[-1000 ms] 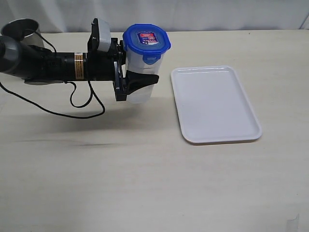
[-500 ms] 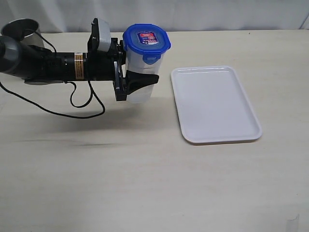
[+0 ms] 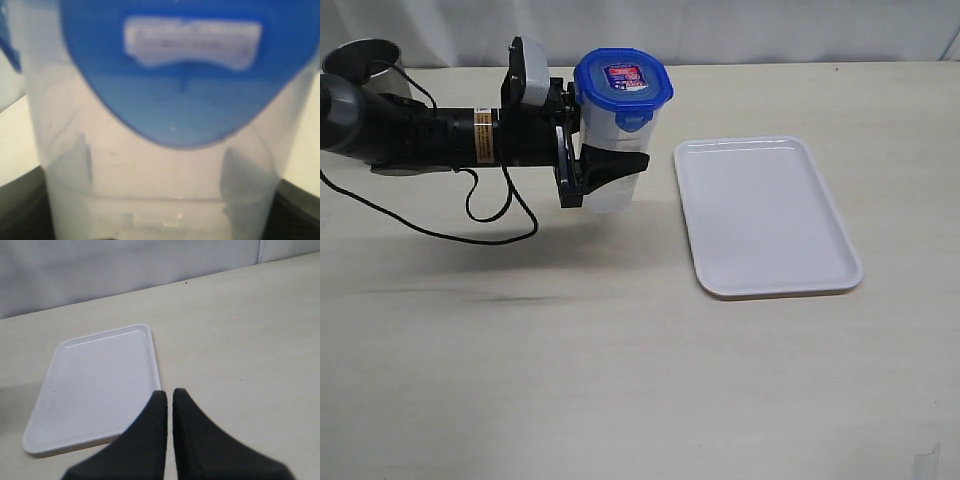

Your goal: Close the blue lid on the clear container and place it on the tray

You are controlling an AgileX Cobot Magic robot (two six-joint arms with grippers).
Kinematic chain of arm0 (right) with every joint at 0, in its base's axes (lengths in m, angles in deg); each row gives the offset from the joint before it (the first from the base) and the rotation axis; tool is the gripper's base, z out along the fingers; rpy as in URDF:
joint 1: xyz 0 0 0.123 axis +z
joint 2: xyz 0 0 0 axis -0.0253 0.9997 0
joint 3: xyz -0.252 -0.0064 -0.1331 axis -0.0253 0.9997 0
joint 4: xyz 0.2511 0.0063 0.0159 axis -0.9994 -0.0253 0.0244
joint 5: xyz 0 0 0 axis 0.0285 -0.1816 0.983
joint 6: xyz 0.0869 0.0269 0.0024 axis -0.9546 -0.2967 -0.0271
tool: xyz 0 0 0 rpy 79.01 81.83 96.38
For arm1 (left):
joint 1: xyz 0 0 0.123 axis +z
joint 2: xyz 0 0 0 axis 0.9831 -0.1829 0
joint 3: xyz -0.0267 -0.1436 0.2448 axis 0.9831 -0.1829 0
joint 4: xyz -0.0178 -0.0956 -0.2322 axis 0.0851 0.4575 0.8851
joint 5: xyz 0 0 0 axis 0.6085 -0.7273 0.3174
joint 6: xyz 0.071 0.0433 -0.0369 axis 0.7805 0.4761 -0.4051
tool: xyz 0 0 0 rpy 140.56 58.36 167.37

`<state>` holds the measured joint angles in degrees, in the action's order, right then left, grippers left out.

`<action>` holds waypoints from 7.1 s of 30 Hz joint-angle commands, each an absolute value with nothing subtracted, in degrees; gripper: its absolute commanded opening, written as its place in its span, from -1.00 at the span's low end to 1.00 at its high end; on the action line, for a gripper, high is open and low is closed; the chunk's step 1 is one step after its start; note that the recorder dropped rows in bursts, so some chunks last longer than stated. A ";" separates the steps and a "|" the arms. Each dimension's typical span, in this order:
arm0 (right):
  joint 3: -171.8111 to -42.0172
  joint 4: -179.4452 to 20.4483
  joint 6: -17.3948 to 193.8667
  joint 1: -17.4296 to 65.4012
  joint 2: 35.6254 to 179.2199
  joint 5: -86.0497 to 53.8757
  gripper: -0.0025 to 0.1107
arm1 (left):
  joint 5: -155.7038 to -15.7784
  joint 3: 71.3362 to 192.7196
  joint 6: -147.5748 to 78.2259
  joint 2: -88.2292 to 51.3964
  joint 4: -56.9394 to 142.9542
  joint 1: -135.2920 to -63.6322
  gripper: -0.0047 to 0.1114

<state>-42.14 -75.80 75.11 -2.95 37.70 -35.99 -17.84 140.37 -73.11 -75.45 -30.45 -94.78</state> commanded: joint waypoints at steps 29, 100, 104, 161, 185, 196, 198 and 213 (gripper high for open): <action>-42.02 -75.62 91.28 -3.30 35.63 -35.68 -0.88 | -15.78 140.80 -73.03 -74.87 -28.69 -94.76 -0.92; -42.02 -75.62 91.15 -3.30 35.63 -35.68 -0.88 | -106.21 162.36 -52.71 -74.85 -56.09 -127.45 -0.92; -42.02 -75.62 91.15 -3.30 35.63 -35.68 -0.88 | -100.19 162.36 -71.71 -74.85 -54.81 -127.45 -0.92; -42.02 -75.62 91.15 -3.30 35.63 -35.68 -0.88 | -27.29 162.36 -65.36 -93.16 9.21 -122.48 -0.92; -42.02 -75.62 91.15 -3.30 35.63 -35.68 -0.88 | -31.03 162.36 -65.57 -93.16 9.45 -122.48 -0.13; -42.02 -75.62 91.15 -3.30 35.63 -35.68 -0.88 | -33.73 162.36 -65.57 -93.16 9.45 -122.48 0.85; -42.02 -75.62 91.15 -3.30 35.63 -35.68 -0.88 | -33.73 162.36 -65.57 -93.16 9.45 -122.48 0.85; -42.02 -75.62 91.15 -3.30 35.63 -35.68 -0.88 | -33.68 162.36 -71.06 -93.16 -1.48 -119.29 0.85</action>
<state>-42.14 -75.96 90.95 -2.95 35.93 -35.88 -33.73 162.10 -69.85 -93.74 -0.20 -119.95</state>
